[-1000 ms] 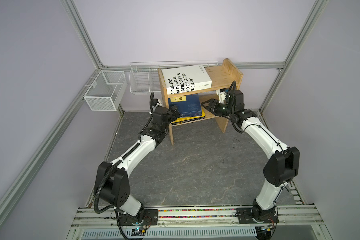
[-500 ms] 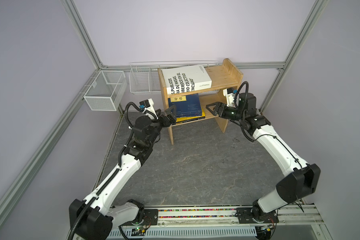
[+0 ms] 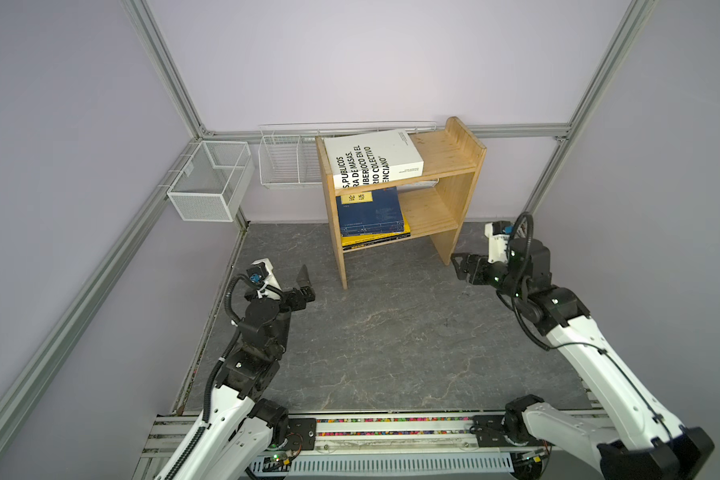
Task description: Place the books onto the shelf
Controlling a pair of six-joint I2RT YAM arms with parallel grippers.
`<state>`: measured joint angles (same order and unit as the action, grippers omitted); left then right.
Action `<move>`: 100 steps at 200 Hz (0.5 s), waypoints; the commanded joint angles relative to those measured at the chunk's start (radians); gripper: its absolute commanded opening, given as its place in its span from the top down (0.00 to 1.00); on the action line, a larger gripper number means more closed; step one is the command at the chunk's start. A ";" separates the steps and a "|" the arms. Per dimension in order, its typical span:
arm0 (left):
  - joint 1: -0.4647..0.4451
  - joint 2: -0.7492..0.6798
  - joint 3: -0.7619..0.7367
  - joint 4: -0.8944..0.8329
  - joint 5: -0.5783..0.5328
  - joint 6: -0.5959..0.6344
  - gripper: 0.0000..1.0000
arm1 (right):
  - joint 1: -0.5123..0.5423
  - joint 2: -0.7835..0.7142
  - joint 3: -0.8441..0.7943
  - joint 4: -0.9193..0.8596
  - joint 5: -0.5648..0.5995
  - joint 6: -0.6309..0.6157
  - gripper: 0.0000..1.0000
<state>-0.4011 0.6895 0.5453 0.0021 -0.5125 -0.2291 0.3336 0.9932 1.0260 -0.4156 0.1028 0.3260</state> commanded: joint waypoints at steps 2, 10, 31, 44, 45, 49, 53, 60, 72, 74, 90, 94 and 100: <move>0.125 0.109 -0.095 0.187 -0.129 0.026 0.01 | -0.019 -0.120 -0.123 -0.038 0.389 -0.058 0.11; 0.166 0.155 -0.109 0.219 -0.139 -0.018 0.01 | -0.030 -0.159 -0.176 -0.034 0.438 -0.069 0.11; 0.209 0.282 -0.154 0.379 -0.166 0.069 0.01 | -0.076 -0.228 -0.276 -0.026 0.518 -0.076 0.11; 0.212 0.340 -0.157 0.421 -0.166 0.112 0.01 | -0.106 -0.255 -0.326 -0.010 0.534 -0.064 0.11; 0.212 0.344 -0.158 0.427 -0.166 0.115 0.01 | -0.109 -0.256 -0.329 -0.008 0.535 -0.062 0.11; 0.216 0.359 -0.164 0.453 -0.162 0.128 0.01 | -0.119 -0.263 -0.345 0.000 0.540 -0.054 0.11; 0.222 0.375 -0.174 0.483 -0.149 0.141 0.01 | -0.122 -0.270 -0.360 0.009 0.541 -0.048 0.11; 0.234 0.403 -0.188 0.532 -0.122 0.165 0.01 | -0.146 -0.276 -0.386 0.028 0.540 -0.035 0.11; 0.277 0.450 -0.208 0.603 -0.074 0.159 0.01 | -0.176 -0.275 -0.427 0.078 0.537 -0.030 0.11; 0.287 0.459 -0.209 0.609 -0.064 0.151 0.01 | -0.179 -0.272 -0.436 0.090 0.537 -0.035 0.11; 0.352 0.529 -0.215 0.655 0.024 0.087 0.01 | -0.190 -0.250 -0.512 0.219 0.526 -0.067 0.11; 0.356 0.548 -0.220 0.681 0.039 0.080 0.01 | -0.194 -0.244 -0.529 0.256 0.514 -0.075 0.11; 0.357 0.575 -0.231 0.732 0.060 0.079 0.01 | -0.201 -0.233 -0.552 0.308 0.492 -0.085 0.11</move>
<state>-0.0837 1.1839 0.3481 0.5251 -0.5640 -0.1276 0.1509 0.7334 0.5591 -0.3290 0.5976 0.2829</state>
